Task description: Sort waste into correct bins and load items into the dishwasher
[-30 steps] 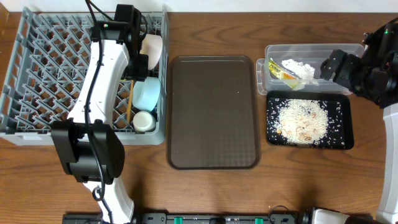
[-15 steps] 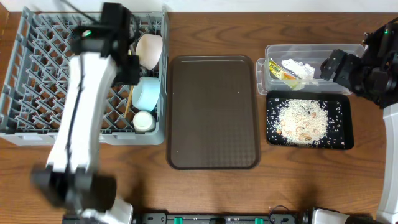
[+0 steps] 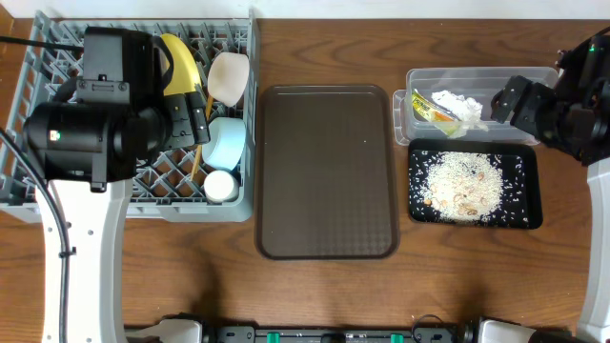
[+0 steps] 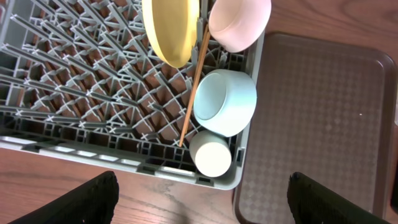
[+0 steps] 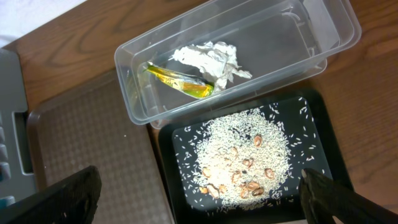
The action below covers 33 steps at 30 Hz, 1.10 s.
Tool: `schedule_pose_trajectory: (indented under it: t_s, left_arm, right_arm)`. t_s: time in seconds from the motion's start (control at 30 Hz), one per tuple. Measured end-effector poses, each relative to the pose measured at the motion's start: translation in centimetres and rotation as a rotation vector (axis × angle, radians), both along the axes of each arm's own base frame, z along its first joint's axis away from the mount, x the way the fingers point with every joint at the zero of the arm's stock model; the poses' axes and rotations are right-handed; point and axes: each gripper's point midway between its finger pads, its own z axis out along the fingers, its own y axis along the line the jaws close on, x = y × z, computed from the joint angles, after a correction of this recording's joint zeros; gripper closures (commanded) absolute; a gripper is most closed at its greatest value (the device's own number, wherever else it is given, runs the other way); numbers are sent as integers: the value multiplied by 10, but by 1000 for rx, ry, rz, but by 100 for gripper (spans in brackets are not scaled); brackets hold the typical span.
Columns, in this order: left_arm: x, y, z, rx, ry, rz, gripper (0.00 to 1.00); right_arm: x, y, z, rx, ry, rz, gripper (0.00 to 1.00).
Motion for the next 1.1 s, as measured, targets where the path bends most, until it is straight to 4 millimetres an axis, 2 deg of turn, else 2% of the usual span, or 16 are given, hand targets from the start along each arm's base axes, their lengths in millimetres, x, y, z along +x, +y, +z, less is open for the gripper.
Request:
schedule_pose_trajectory:
  t_s: [0.73, 0.83, 0.97, 1.1]
  left_arm:
    - [0, -2, 0, -17, 1, 3, 9]
    - [0, -3, 0, -19, 1, 2, 9]
    - [0, -3, 0, -19, -1, 2, 9]
    - [0, -3, 0, -19, -1, 2, 9]
  right_arm:
    - [-4, -1, 3, -27, 0, -1, 1]
    - [-7, 6, 14, -83, -55, 17, 1]
    - [6, 31, 53, -153, -336, 70, 1]
    - [0, 53, 78, -183, -590, 106, 1]
